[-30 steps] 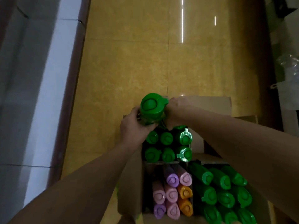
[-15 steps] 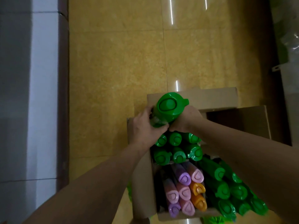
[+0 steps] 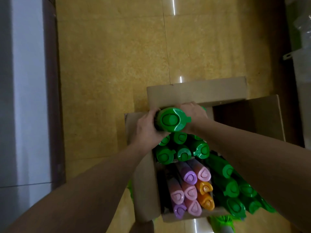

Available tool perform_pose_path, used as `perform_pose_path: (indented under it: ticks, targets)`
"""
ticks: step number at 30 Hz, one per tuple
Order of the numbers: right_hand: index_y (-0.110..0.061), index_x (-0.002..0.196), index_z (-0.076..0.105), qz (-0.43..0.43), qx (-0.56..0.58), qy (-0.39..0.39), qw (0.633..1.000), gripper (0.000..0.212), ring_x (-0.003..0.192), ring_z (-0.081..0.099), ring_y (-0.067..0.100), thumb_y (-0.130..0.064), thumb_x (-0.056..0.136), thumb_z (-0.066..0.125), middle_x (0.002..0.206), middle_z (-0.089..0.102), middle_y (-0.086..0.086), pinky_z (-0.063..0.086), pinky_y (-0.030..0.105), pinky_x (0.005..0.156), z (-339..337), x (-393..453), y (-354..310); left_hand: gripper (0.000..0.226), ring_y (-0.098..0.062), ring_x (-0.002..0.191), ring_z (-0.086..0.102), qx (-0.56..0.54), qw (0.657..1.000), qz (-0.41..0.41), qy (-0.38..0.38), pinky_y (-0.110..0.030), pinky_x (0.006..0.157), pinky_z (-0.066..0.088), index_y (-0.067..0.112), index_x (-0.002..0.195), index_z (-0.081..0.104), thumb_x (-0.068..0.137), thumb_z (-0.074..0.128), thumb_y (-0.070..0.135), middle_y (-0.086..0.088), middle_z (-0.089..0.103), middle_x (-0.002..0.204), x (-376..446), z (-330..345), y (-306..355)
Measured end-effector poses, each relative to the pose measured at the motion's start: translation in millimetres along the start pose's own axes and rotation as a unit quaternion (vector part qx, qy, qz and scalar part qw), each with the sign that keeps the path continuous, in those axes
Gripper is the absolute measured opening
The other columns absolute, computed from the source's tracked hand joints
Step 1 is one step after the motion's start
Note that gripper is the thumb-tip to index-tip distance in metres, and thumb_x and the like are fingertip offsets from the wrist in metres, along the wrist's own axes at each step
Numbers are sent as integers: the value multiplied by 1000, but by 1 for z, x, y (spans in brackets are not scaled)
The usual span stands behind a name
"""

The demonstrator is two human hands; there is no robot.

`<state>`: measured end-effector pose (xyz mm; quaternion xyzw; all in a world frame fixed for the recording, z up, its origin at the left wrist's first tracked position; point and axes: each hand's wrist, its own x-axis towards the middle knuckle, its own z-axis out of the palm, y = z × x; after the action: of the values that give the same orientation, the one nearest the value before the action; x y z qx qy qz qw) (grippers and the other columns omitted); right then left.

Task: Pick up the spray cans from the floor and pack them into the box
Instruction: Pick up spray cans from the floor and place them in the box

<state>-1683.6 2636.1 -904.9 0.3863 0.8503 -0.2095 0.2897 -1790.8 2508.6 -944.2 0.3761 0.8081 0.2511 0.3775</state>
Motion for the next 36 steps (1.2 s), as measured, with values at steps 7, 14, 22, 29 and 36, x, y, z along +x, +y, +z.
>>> perform_pose_path:
  ticks: [7, 14, 22, 29, 36]
  targets:
    - [-22, 78, 49, -5, 71, 19, 997, 25, 92, 62, 31, -31, 83, 71, 84, 58, 4, 51, 37, 76, 18, 2, 13, 95, -18, 126, 53, -23, 999, -31, -39, -21, 98, 36, 26, 140, 49, 58, 95, 38, 2, 61, 133, 13, 17, -6]
    - [-21, 101, 70, 12, 190, 111, 975, 27, 86, 68, 32, -28, 75, 73, 88, 73, 6, 52, 33, 68, 27, -7, 25, 92, -19, 124, 51, -17, 999, -30, -26, -33, 107, 41, 20, 138, 53, 57, 95, 38, -2, 55, 133, 22, 21, -1]
    - [-18, 118, 67, -11, 245, 221, 944, 58, 111, 55, 29, -33, 64, 82, 107, 70, 4, 47, 41, 91, 54, -25, 27, 95, -19, 128, 50, 17, 995, -35, -87, -27, 109, 37, 25, 140, 54, 56, 96, 36, 0, 55, 138, 40, 23, -7]
    - [-16, 137, 53, -66, 261, 279, 922, 77, 104, 58, 30, -50, 73, 76, 108, 69, 8, 48, 39, 90, 58, -29, 23, 96, -19, 127, 54, 13, 987, -43, -157, -38, 110, 42, 30, 144, 48, 59, 94, 26, 2, 60, 135, 52, 19, -9]
    - [-8, 127, 61, -126, 171, 307, 928, 75, 90, 63, 32, -54, 70, 78, 94, 73, 7, 49, 43, 82, 56, -29, 24, 98, -15, 127, 53, -41, 983, -55, -170, -35, 112, 41, 22, 144, 47, 58, 95, 23, 4, 59, 133, 39, 16, -17]
